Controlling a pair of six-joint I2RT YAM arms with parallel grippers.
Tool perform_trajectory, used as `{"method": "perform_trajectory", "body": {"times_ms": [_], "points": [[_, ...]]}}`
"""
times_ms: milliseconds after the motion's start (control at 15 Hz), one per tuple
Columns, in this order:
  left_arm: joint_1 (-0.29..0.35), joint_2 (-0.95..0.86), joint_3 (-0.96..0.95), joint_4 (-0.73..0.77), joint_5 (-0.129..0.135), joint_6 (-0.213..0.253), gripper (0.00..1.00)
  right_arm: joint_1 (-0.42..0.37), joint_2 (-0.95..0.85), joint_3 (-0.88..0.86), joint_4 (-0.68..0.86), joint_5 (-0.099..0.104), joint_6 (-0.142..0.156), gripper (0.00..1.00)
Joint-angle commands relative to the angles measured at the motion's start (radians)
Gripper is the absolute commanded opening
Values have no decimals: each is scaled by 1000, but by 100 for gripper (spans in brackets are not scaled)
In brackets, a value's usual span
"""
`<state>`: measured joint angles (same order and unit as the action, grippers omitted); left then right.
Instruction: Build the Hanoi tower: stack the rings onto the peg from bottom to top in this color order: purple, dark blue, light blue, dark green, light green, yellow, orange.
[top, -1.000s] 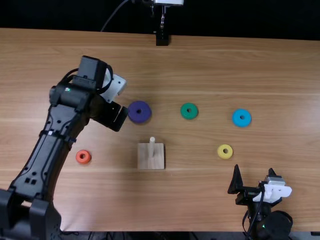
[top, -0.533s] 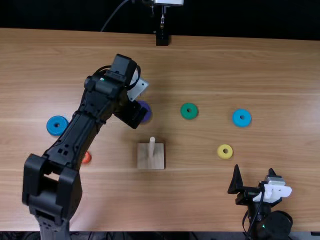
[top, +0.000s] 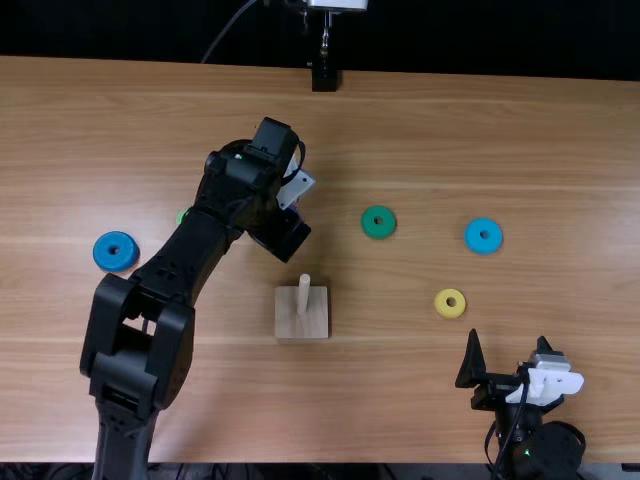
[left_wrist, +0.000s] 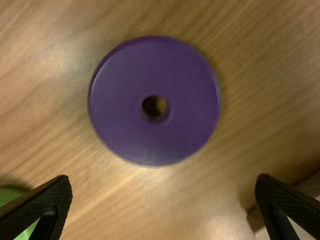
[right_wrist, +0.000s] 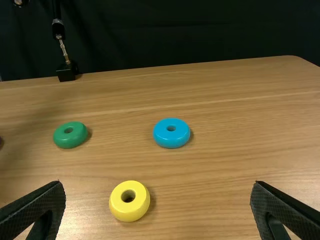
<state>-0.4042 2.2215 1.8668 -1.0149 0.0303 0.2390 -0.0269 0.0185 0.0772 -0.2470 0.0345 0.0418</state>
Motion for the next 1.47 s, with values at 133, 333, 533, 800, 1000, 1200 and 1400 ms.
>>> {"method": "perform_trajectory", "body": {"times_ms": [133,333,533,800,1000,1200,1400], "points": [[-18,60,69,4,12,10,100,-10,-19,-63,-69,13,-1,100],[-19,89,83,10,14,10,100,-10,-19,-63,-69,13,-1,100],[-21,121,114,12,16,11,100,-10,-19,-63,-69,13,-1,100],[-22,153,135,25,18,11,100,-10,-19,-63,-69,13,-1,100],[-25,159,132,25,16,11,100,-10,-19,-63,-69,13,-1,100],[-25,178,134,25,16,13,100,-10,-19,-63,-69,13,-1,100],[-25,179,134,23,18,13,100,-10,-19,-63,-69,13,-1,100]]}}
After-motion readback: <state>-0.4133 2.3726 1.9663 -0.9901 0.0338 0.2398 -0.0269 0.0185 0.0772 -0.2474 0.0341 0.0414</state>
